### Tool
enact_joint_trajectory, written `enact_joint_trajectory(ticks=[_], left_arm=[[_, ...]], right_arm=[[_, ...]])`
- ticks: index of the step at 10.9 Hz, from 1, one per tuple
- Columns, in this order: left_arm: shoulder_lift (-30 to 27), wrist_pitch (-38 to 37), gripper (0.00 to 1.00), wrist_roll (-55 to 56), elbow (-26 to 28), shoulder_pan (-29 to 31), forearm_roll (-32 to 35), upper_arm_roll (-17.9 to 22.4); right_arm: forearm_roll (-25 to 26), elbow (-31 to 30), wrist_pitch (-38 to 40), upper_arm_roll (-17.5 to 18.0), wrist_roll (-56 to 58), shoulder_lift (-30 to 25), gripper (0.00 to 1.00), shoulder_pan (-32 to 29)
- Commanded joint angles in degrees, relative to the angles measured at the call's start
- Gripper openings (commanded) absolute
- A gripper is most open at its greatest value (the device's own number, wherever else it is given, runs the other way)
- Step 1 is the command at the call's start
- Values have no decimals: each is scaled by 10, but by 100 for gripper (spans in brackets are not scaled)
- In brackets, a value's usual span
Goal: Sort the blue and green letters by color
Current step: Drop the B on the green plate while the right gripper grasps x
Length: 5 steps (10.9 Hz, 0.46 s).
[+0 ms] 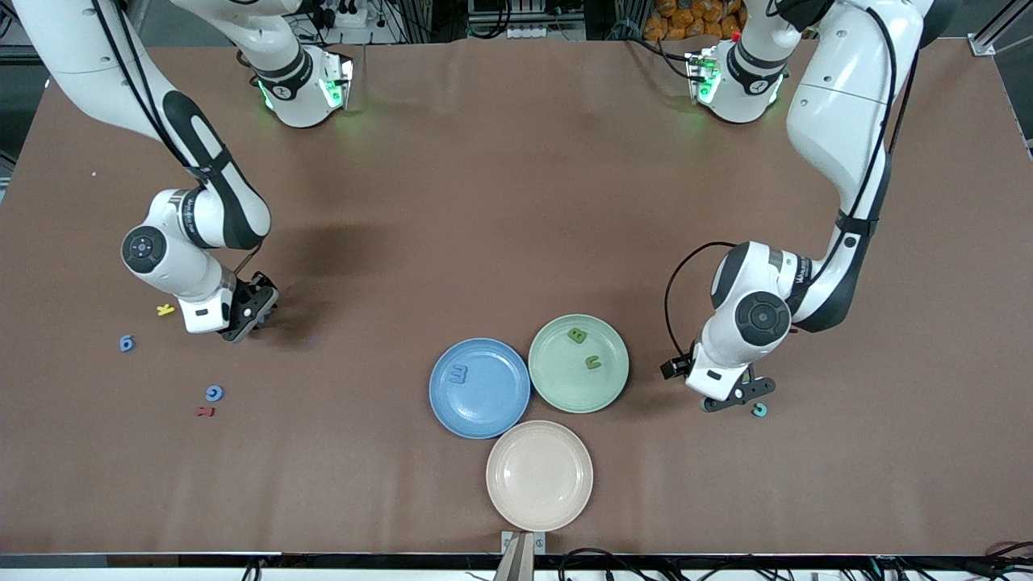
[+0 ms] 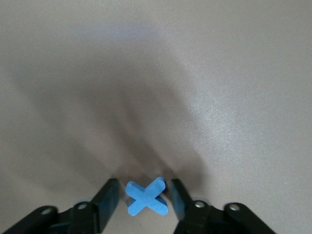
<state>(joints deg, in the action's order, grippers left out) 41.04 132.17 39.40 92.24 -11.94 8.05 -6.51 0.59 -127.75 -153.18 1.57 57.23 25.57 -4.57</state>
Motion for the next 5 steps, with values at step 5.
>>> enact_joint_trajectory(ticks=[5], left_arm=[[14, 70, 100, -45, 34, 30, 16, -10]], right_arm=[[7, -8, 1, 9, 16, -6, 0, -12]])
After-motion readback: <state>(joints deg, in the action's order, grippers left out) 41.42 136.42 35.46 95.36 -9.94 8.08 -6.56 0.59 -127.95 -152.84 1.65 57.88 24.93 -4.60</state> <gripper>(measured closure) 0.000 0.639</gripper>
